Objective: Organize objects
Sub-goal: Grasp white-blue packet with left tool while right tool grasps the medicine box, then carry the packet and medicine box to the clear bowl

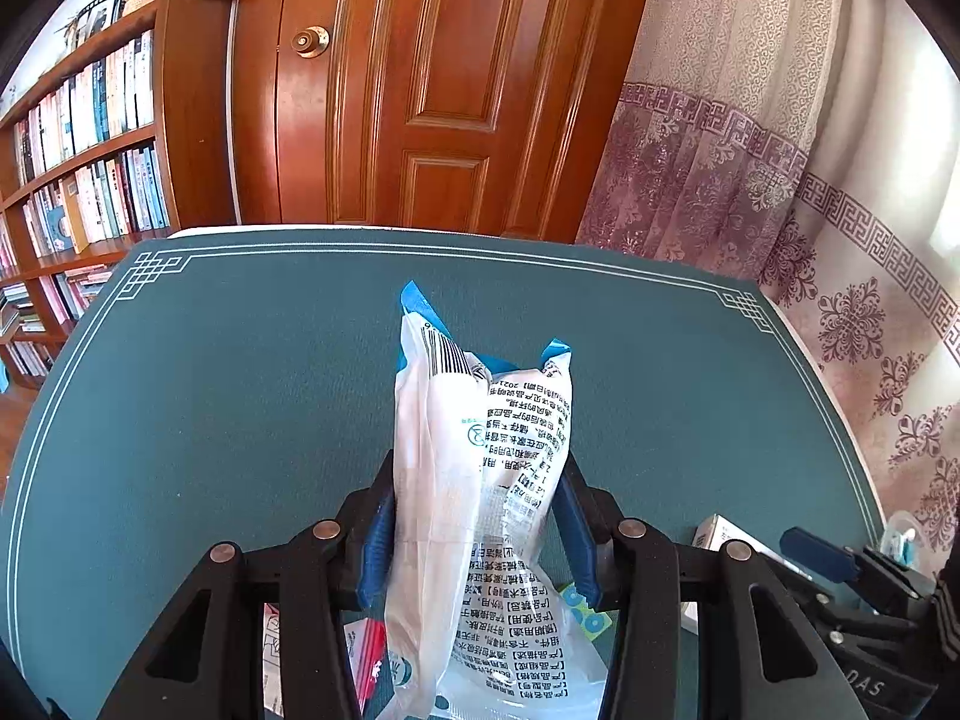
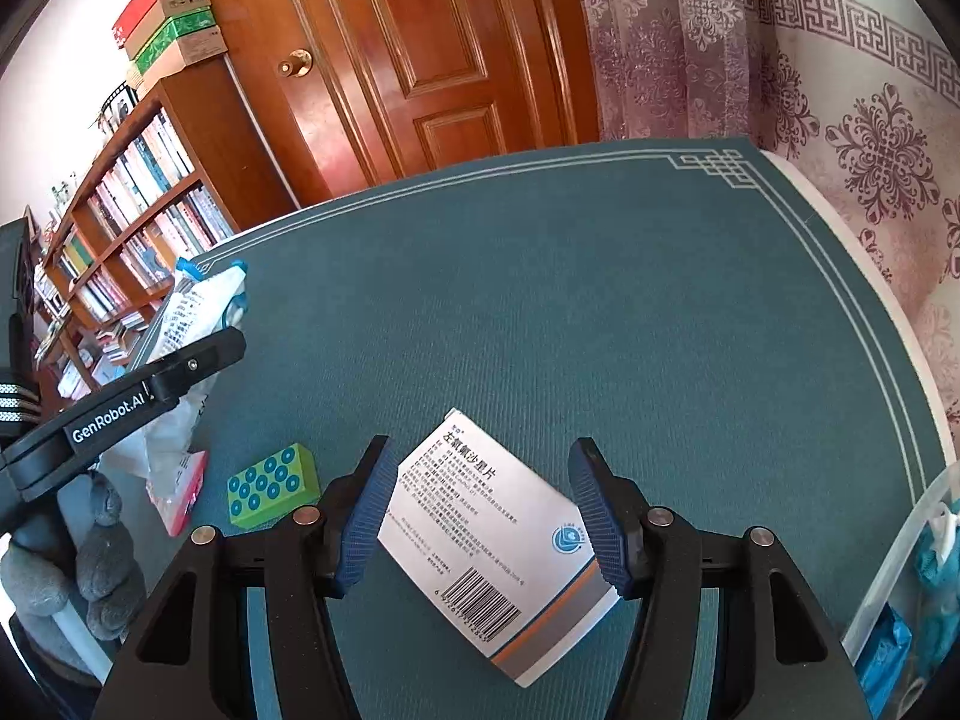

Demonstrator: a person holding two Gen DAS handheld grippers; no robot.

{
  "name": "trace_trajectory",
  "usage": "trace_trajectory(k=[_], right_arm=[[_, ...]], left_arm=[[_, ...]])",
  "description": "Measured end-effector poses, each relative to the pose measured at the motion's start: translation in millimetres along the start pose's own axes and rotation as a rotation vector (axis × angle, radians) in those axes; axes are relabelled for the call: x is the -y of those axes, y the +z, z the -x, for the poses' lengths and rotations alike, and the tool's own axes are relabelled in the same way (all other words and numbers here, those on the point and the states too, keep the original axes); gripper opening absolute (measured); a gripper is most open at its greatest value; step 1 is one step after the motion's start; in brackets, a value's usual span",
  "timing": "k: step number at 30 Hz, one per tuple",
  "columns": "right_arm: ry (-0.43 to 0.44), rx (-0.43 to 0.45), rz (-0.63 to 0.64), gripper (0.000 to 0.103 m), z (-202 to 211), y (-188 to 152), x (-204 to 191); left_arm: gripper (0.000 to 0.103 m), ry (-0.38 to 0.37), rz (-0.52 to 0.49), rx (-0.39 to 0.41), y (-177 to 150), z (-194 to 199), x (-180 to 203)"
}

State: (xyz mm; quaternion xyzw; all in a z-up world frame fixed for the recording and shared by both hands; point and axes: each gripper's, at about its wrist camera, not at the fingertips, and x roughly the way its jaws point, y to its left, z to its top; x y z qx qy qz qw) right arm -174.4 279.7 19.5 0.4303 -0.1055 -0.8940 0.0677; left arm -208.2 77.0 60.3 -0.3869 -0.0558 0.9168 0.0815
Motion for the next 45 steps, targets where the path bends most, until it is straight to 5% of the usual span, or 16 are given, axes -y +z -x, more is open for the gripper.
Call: trace_trajectory(k=[7,11,18,20,26,35,45], right_arm=[[0.024,-0.034,0.068,0.061,9.8,-30.8,-15.2],[-0.022,-0.026,0.143,0.073,12.3,-46.2,-36.5],[-0.143,-0.018,0.195,0.073,3.0,-53.7,-53.1],[-0.153,-0.020,0.179,0.065,1.2,-54.7,-51.3],[-0.170,0.011,0.175,0.064,6.3,-61.6,-56.3],[-0.182,0.135,0.097,0.064,62.6,-65.5,-42.6],[-0.310,0.214,-0.040,0.064,135.9,-84.9,16.7]], left_arm=[[0.050,-0.023,0.015,0.031,3.3,14.4,0.3],[0.050,-0.037,0.013,0.046,3.5,22.2,3.1],[0.050,-0.067,-0.012,0.054,1.1,28.6,13.4],[0.050,-0.076,-0.018,0.056,0.8,30.2,15.9],[0.050,-0.100,-0.026,0.061,-1.5,35.5,21.8],[0.050,-0.140,-0.053,0.085,-2.8,51.3,35.6],[0.050,-0.202,-0.126,0.095,-13.1,65.4,66.1]])
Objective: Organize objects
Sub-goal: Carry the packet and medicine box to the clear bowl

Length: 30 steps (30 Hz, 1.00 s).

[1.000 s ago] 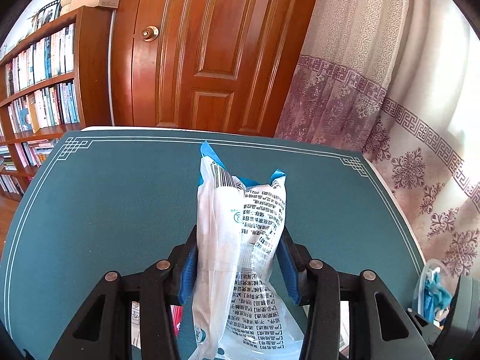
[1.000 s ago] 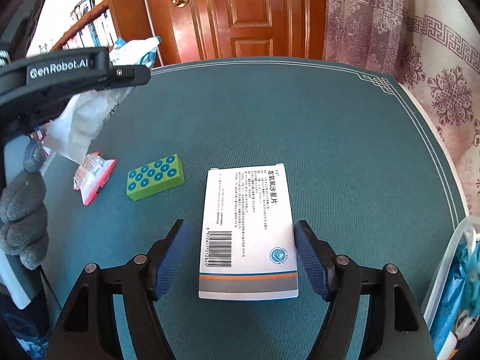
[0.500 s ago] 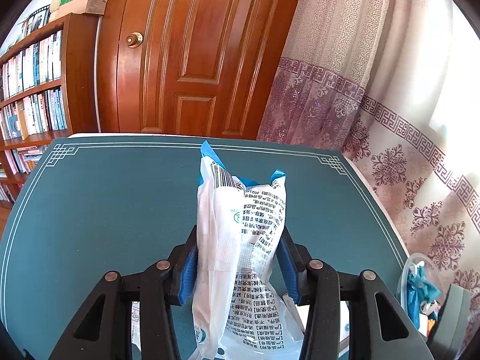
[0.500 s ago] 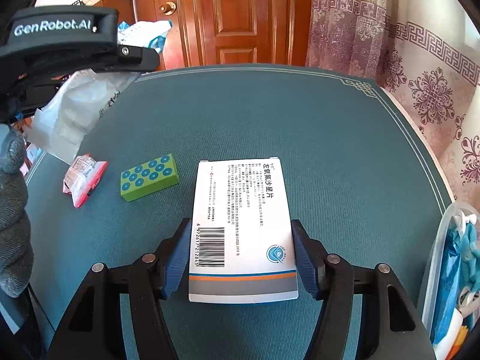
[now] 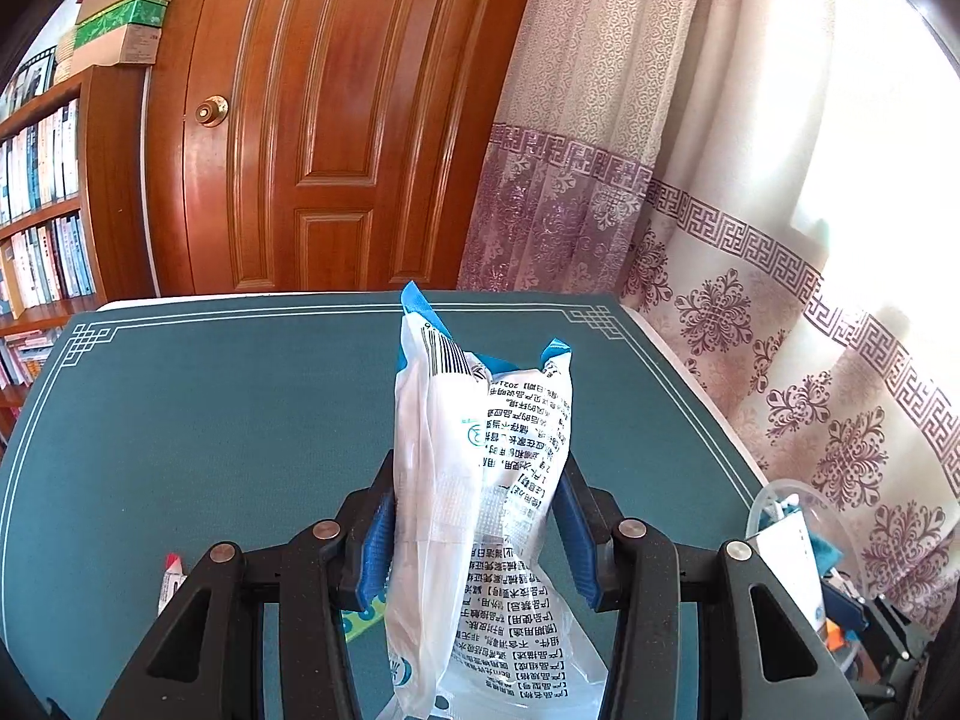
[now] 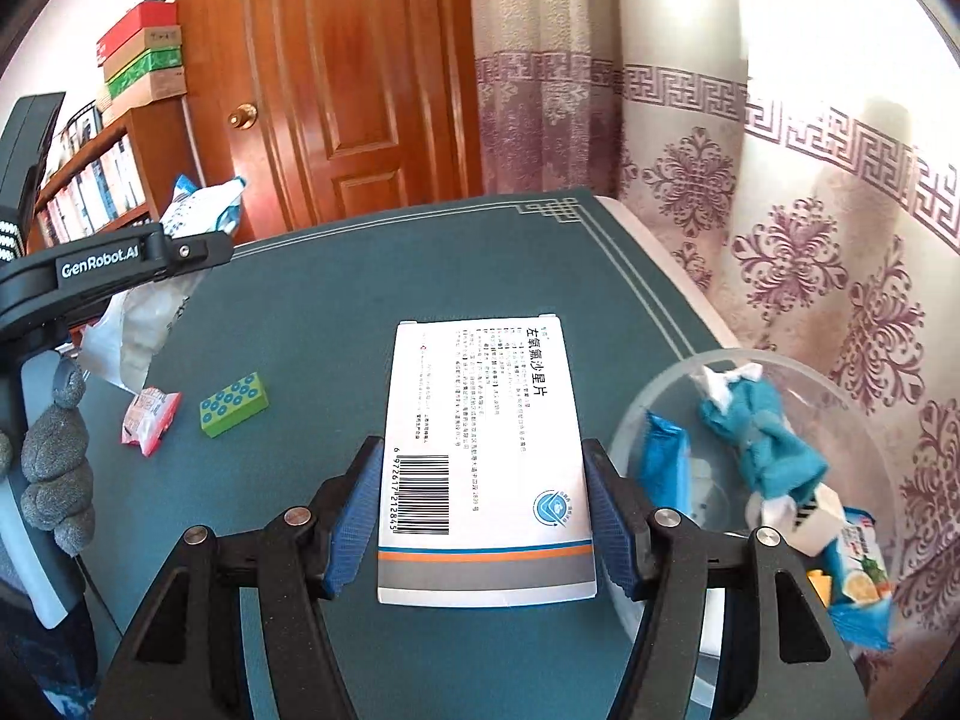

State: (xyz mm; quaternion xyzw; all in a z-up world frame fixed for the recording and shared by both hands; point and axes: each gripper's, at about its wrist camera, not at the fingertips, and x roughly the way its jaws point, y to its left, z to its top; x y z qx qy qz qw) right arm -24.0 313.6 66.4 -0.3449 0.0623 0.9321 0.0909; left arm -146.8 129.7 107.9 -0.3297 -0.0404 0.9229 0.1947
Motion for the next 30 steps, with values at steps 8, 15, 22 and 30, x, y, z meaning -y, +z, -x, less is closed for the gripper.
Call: trace_trajectory(k=[8,15,22,30], right_arm=[[-0.149,0.007,-0.105,0.064,23.8,-7.9,69.5],[-0.290,-0.012,-0.188,0.064,27.9,-15.8,124.6],[-0.359,-0.049,-0.230,0.064,18.8,-25.3,155.7],[-0.389,-0.102,-0.216,0.064,1.4,-30.7,166.7]], left_arm=[[0.050,-0.045,-0.053,-0.019,-8.5,-1.8,26.5],[0.050,-0.111,-0.102,-0.042,-18.4,0.5,52.4],[0.050,-0.156,-0.158,-0.050,-28.4,3.7,76.3],[0.050,-0.182,-0.197,-0.063,-36.0,3.2,92.2]])
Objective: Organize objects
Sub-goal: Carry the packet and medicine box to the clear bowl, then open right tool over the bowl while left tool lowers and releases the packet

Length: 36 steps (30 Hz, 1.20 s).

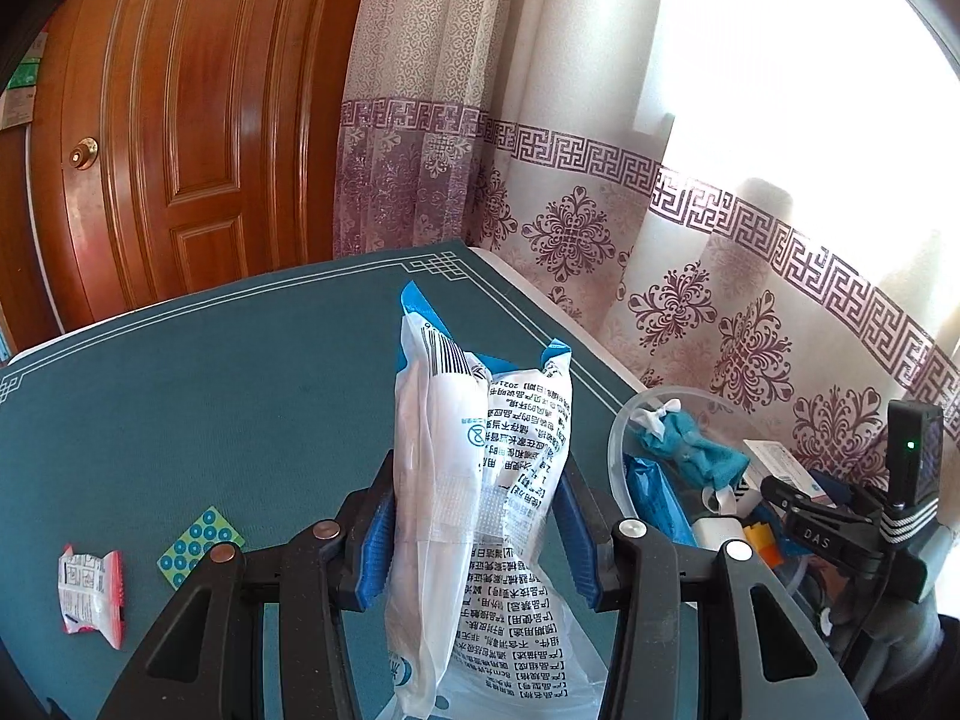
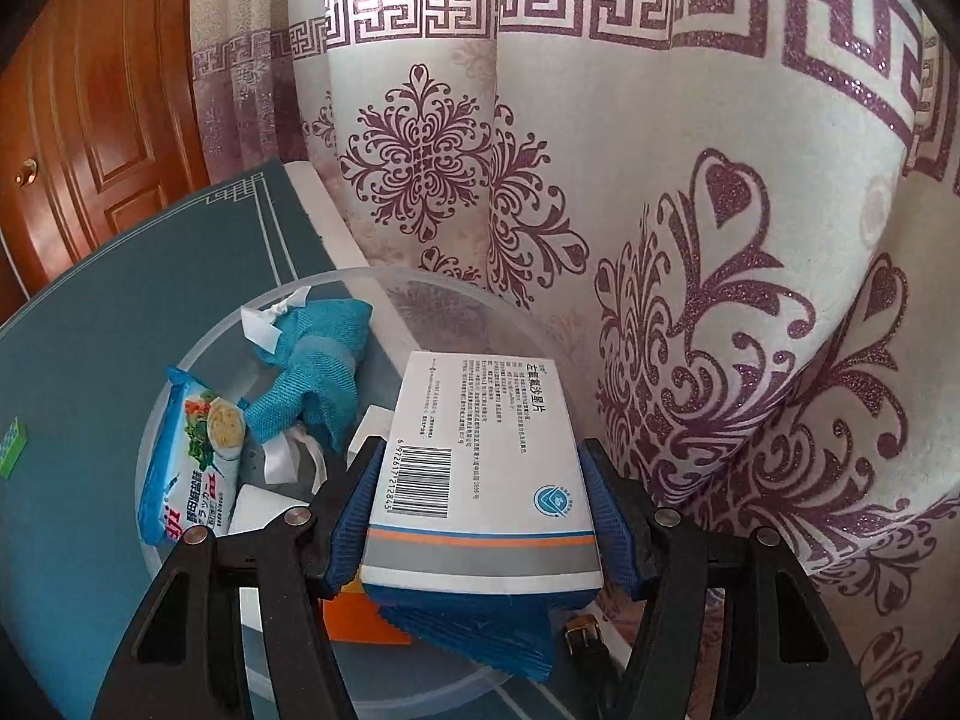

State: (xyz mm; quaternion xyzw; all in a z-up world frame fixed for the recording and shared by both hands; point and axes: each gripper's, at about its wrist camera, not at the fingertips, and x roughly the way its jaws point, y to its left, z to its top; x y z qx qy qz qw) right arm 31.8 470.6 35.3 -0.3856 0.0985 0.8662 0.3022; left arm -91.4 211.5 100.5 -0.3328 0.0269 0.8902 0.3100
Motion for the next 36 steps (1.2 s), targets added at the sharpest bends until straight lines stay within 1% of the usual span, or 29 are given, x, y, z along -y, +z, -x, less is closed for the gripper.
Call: trace_trajectory(k=[5,9,13,16,22,25,28,31,36], right_arm=[[0.010,0.021,-0.006,0.065,6.4,-1.3,2.3],[0.011,0.065,0.001,0.065,21.0,-3.3,-0.1],[0.006,0.112,0.005,0.070,38.0,-7.3,-3.1],[0.016,0.137,0.012,0.071,50.6,-11.2,-5.4],[0.044,0.187,0.053,0.071,78.8,-25.9,-7.8],[0.059,0.201,0.075,0.071,87.1,-36.7,-7.0],[0.081,0.203,0.093,0.071,91.0,-47.3,-5.1],[0.106,0.205,0.095,0.071,91.8,-53.1,-1.3],[0.153,0.208,0.077,0.071,90.6,-60.0,10.1]], left_arm=[[0.050,-0.012,-0.008,-0.011,-2.7,-1.8,3.0],[0.050,-0.032,-0.008,-0.015,-4.0,-2.0,4.4],[0.050,-0.050,-0.014,-0.020,-5.5,-2.6,7.5],[0.050,-0.066,-0.019,-0.024,-7.0,-3.0,10.7],[0.050,-0.070,-0.046,-0.028,-9.9,-5.9,20.2],[0.050,-0.065,-0.039,-0.047,-12.1,-10.9,25.5],[0.050,-0.080,-0.019,-0.088,-19.4,-16.9,34.6],[0.050,-0.089,-0.027,-0.122,-26.7,-23.6,50.6],[0.050,-0.099,-0.053,-0.142,-26.6,-29.9,79.2]])
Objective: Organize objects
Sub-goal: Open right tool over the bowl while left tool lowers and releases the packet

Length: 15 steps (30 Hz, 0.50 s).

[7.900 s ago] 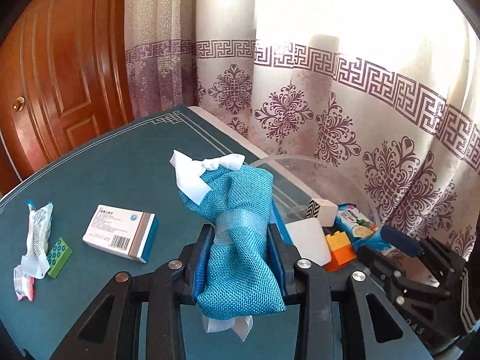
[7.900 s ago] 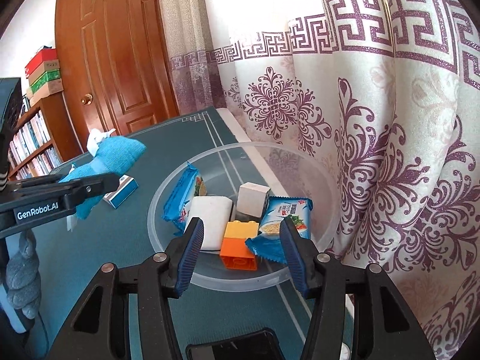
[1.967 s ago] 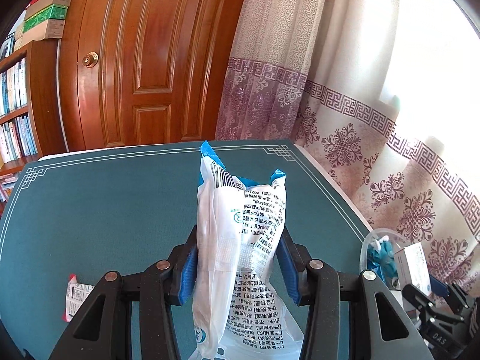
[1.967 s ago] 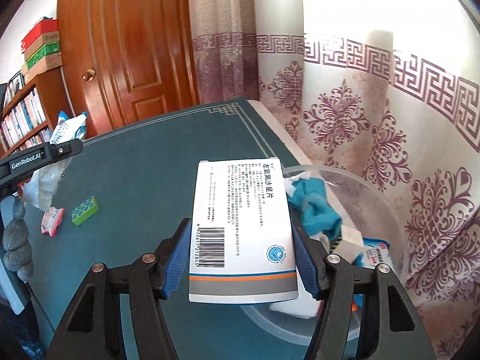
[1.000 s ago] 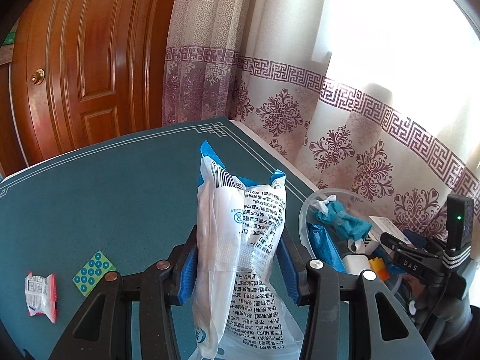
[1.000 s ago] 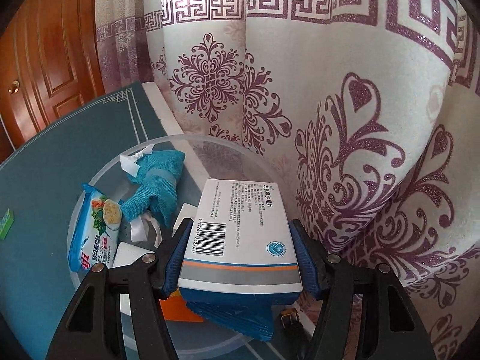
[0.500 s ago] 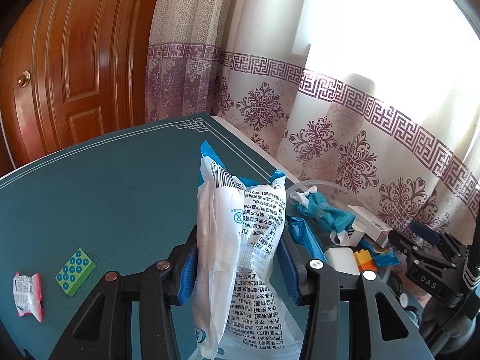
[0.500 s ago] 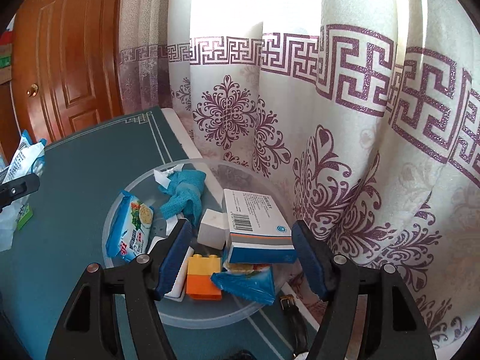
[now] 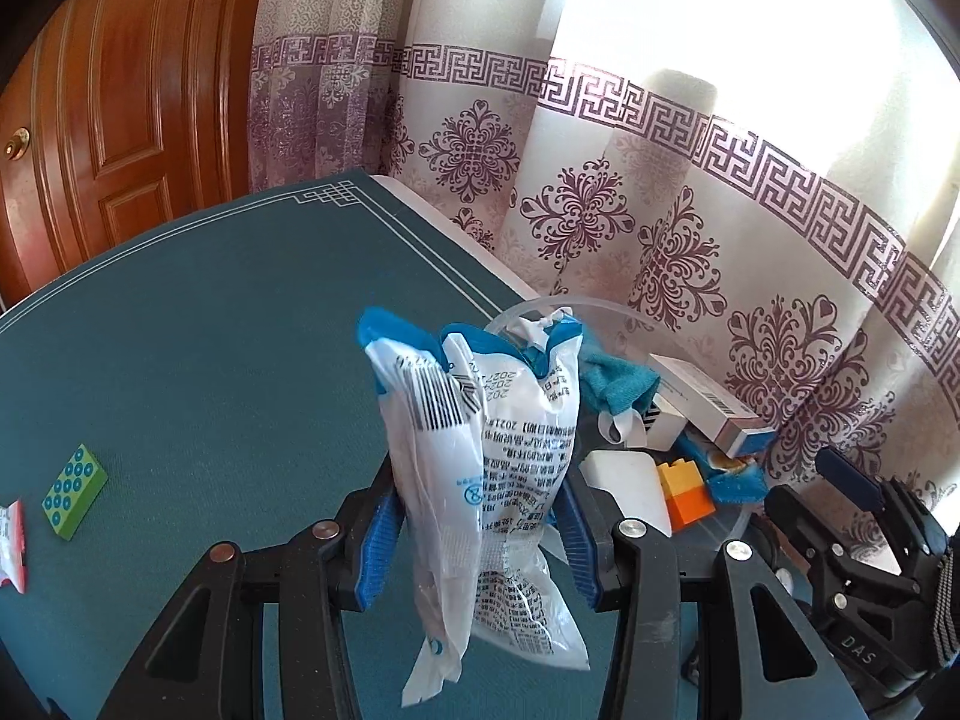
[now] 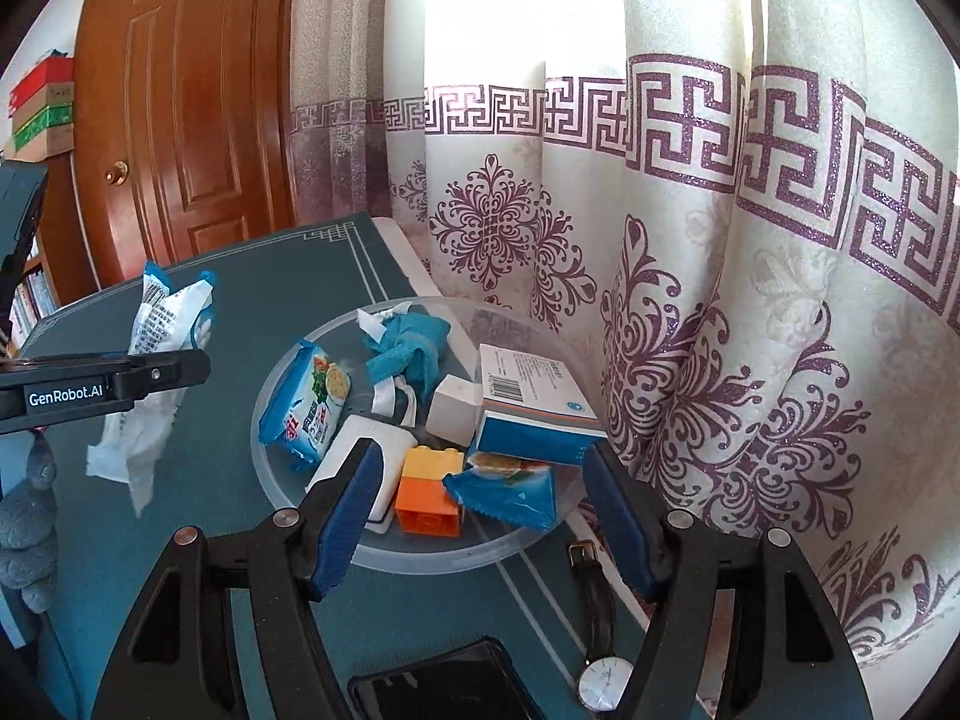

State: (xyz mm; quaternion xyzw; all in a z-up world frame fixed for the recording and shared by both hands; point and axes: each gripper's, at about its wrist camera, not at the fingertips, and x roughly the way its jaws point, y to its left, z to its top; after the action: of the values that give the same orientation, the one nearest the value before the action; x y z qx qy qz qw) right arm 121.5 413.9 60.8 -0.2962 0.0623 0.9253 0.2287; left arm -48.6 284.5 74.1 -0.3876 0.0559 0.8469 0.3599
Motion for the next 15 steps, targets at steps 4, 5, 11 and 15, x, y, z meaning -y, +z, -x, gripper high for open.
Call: trace_trajectory(k=[4,5,11,15], right_arm=[[0.035,0.005,-0.018,0.071,0.8,-5.3,8.8],[0.042,0.006,-0.024,0.071,1.1,-6.3,11.2],[0.074,0.010,-0.057,0.071,-0.8,-11.8,25.2],[0.090,0.004,-0.081,0.071,-4.4,-14.6,32.6]], left_arm=[[0.050,-0.006,-0.019,0.000,7.9,-6.8,19.4],[0.050,-0.010,-0.019,-0.003,10.2,-9.2,23.2],[0.050,-0.023,-0.021,-0.039,22.9,-24.2,41.0],[0.050,-0.034,0.003,-0.058,33.4,-37.5,45.3]])
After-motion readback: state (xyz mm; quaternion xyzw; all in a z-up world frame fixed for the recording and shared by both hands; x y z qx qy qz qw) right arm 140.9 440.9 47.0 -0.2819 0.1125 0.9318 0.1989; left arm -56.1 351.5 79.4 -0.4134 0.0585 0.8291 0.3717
